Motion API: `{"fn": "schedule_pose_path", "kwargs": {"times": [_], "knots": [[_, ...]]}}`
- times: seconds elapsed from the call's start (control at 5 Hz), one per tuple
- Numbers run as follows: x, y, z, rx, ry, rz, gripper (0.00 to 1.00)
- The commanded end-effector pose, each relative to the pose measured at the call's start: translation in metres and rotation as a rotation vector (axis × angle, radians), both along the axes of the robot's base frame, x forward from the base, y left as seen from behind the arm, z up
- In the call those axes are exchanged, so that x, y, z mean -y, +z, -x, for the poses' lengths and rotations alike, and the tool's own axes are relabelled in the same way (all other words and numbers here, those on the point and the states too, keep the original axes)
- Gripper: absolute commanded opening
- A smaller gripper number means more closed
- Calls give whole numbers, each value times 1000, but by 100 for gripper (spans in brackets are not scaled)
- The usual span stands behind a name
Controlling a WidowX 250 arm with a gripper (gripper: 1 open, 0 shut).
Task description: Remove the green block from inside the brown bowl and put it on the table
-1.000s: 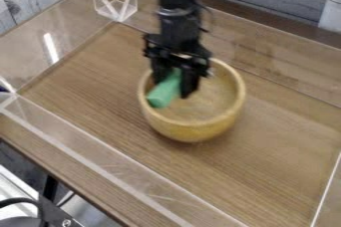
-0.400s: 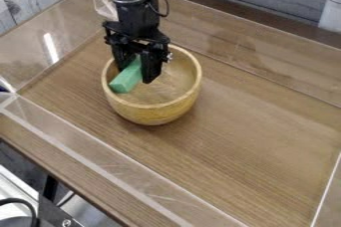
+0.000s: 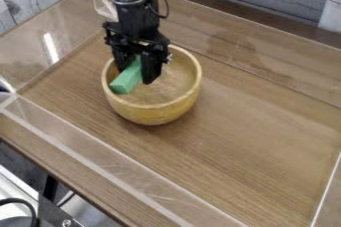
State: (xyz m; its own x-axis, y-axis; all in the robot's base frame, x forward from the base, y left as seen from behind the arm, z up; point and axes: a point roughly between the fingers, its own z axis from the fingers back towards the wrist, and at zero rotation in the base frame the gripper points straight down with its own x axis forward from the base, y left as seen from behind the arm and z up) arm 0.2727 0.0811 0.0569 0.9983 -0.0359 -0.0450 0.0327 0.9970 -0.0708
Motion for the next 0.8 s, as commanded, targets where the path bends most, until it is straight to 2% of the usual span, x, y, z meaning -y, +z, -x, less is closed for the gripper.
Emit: {"fn": "schedule_pose_path", "kwargs": {"times": [0.0, 0.6], "knots": [[0, 10, -5, 43, -13, -17, 0], [18, 17, -10, 62, -54, -8, 0]]}}
